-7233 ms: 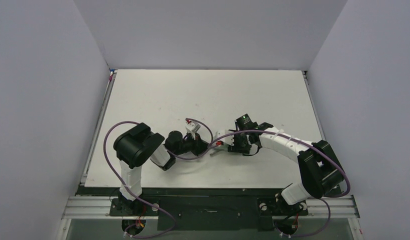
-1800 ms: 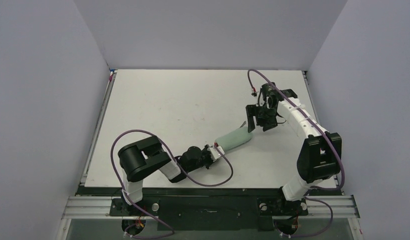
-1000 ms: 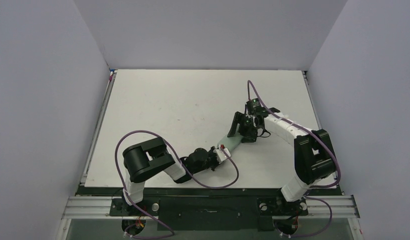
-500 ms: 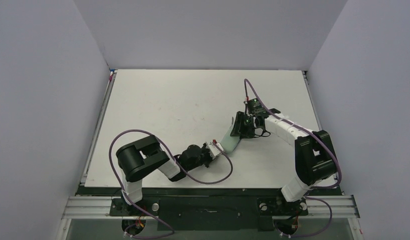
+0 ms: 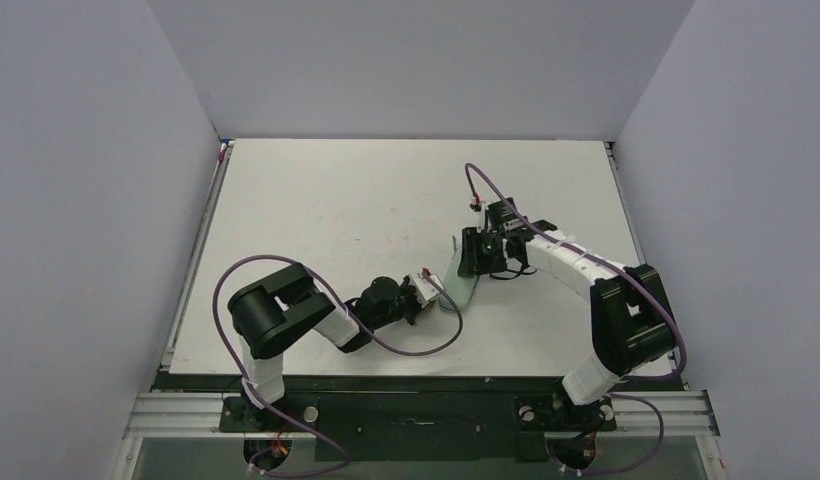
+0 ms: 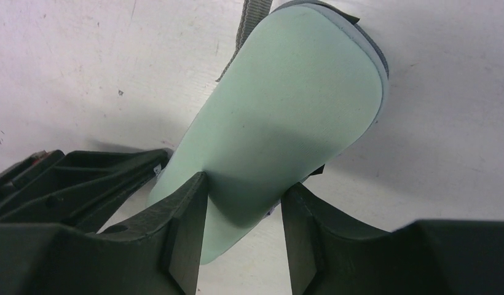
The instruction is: Open the umbrella
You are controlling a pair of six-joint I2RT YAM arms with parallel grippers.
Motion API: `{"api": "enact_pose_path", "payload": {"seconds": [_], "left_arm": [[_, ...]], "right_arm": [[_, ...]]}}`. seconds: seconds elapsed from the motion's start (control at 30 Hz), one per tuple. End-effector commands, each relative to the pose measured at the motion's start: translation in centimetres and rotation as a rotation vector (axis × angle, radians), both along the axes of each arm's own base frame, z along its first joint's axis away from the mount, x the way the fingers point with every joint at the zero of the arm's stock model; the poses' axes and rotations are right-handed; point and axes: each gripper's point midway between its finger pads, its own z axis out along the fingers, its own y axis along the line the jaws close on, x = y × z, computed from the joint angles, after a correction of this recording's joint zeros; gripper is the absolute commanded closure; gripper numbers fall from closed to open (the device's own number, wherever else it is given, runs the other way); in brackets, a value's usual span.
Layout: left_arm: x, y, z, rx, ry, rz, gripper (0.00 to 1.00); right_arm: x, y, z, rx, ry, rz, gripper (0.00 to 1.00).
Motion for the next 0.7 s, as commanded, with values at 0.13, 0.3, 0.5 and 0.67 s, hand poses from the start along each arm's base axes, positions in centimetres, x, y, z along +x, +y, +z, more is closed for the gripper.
{"api": "enact_pose_path", "payload": {"seconds": [0.13, 0.3, 0.5, 0.67], "left_arm": [[3.0, -0.5, 1.2, 0.003, -0.004, 0.061, 1.0], [4.2, -1.2, 1.4, -0.007, 0.027, 0.088, 1.0], [6.8, -1.4, 1.5, -0.018, 0.059, 0.157, 1.0], [6.6, -1.2, 1.9, -0.02, 0.037, 0.132, 1.0]], "right_arm": [[-6.2, -0.8, -1.8, -0.067, 0.133, 0.315, 0.83], [-7.2, 0.0, -1.4, -0.02, 0.152, 0.369, 0.84], [-7.4, 0.1, -1.1, -0.011, 0.148, 0.38, 0.84], [-5.4, 0.3, 0.5, -0.006, 0.09, 0.348, 0.68]]}}
